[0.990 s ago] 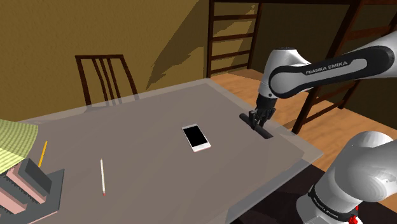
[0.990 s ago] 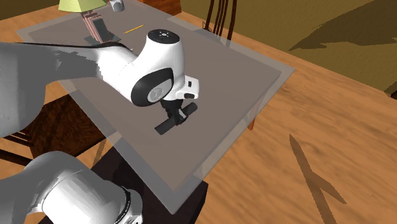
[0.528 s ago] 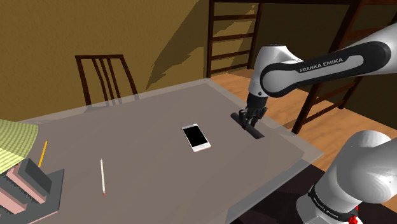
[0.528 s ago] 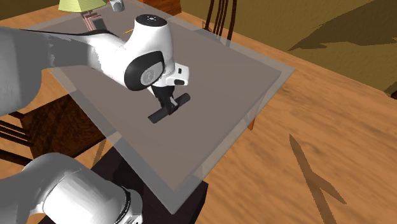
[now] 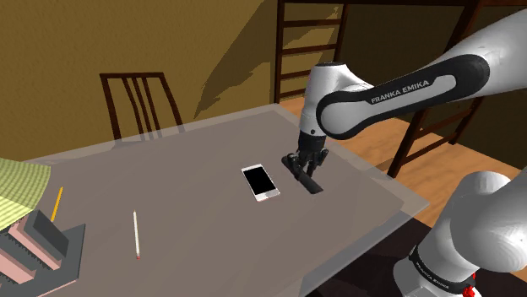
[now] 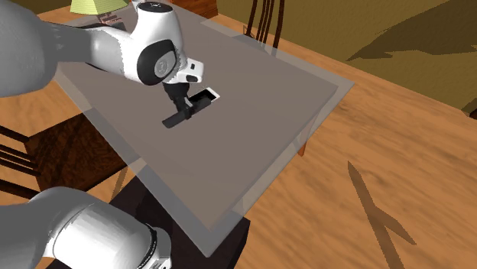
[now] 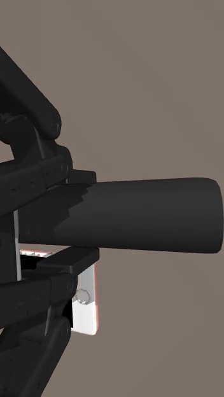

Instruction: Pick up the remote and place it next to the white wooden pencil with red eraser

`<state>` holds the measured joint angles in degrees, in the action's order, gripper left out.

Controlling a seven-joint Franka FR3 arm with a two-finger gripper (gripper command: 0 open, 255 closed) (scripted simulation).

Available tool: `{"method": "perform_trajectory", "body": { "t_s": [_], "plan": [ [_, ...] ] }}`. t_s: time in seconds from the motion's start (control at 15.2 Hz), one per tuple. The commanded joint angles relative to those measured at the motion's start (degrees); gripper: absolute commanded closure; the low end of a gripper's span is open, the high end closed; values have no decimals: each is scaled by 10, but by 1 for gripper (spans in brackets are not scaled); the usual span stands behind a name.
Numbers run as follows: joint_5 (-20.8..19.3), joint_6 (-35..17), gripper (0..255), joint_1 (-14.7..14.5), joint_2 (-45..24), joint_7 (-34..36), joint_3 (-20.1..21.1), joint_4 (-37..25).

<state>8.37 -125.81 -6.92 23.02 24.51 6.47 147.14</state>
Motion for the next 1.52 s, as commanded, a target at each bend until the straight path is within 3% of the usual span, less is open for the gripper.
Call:
{"method": "perform_trajectory", "body": {
  "t_s": [0.0, 0.59, 1.06, 1.45],
  "plan": [
    [6, -5, 255, -11, -26, 29, 21, -23],
    [-13, -13, 255, -45, -162, 154, 98, -162],
    [-66, 5, 255, -77, -285, 256, 136, -303],
    [-120, 44, 255, -124, -402, 333, 148, -453]
  ]
}}
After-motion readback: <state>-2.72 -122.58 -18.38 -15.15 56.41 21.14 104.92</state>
